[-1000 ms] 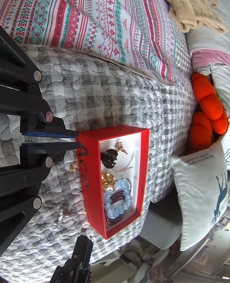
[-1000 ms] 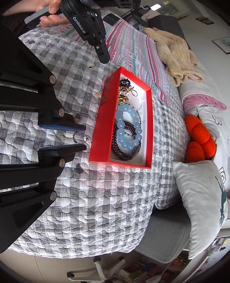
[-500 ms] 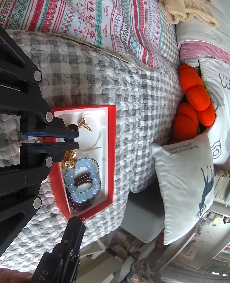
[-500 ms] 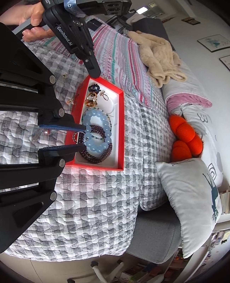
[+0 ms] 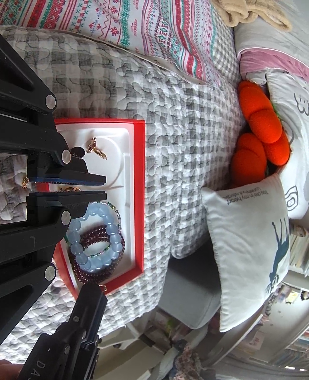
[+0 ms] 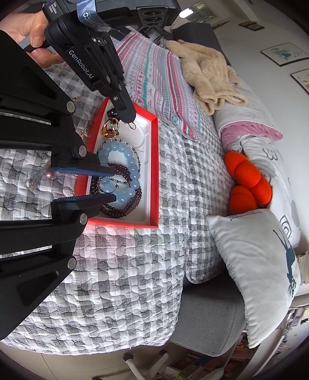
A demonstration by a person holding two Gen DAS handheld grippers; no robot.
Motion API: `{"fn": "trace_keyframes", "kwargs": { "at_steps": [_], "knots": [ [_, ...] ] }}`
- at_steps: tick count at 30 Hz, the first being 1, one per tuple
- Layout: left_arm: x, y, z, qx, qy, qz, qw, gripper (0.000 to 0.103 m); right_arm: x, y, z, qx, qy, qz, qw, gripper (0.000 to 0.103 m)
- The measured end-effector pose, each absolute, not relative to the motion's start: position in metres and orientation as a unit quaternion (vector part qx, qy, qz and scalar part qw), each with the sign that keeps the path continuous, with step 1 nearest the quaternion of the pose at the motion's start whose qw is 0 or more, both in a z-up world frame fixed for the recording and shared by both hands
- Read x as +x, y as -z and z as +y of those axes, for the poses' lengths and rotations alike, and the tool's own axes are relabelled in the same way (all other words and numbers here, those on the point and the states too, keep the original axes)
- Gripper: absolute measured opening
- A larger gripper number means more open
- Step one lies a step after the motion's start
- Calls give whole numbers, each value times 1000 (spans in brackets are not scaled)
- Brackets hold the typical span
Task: Organize jewelry
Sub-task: 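Carry both earrings over the red box and open both tools to drop them, then withdraw both open tools from the red box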
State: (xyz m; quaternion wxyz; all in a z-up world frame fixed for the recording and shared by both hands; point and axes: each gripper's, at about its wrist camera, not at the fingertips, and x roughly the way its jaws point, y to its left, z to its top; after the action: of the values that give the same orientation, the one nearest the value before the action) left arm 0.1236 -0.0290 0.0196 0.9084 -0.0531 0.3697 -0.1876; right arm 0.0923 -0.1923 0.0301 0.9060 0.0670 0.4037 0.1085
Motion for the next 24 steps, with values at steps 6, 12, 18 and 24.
{"fn": "trace_keyframes", "kwargs": {
  "at_steps": [6,12,18,24],
  "knots": [
    [117,-26,-27,-44,184,361,913,23,92,-32,-194,68,-106,400,908,16],
    [107,-30,-18,-42,182,362,913,32,93,-36,-198,76,-101,396,909,16],
    [99,-25,-7,-34,171,369,913,42,99,-40,-199,81,-97,393,911,16],
    [96,-19,0,-27,162,378,911,52,110,-34,-196,94,-103,397,907,16]
  ]
}}
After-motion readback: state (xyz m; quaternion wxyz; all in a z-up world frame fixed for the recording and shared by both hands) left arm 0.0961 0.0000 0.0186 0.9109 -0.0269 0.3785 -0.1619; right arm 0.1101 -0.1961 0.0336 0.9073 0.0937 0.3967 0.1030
